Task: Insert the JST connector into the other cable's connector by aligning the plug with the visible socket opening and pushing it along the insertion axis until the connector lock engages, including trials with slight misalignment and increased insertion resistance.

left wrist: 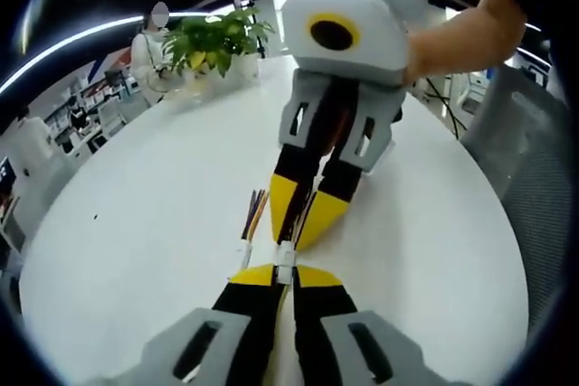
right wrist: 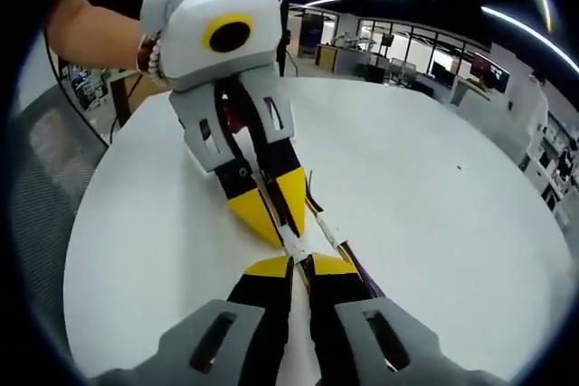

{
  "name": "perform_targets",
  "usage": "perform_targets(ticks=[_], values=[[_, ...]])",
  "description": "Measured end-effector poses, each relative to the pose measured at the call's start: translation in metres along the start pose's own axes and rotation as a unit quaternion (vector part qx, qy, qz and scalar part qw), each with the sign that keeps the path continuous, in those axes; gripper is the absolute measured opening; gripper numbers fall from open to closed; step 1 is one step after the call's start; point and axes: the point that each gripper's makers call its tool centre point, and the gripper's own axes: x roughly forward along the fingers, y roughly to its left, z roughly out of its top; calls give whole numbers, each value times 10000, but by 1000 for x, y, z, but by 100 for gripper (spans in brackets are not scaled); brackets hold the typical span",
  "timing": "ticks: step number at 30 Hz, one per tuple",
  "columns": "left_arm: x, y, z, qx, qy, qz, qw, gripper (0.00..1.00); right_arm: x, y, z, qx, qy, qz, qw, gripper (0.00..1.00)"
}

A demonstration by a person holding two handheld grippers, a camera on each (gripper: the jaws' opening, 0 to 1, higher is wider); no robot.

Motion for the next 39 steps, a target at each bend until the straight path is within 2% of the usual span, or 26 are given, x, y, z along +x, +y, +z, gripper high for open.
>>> perform_targets(ticks=[28,39], values=[[-2,4,-3,-77,-88,122,9999,1,3,-2,-4,52,44,-52,10000,7],[-12,3,3,-120,-192,225,9995,3,-5,-4,7,113,-90,-158,9998,7]])
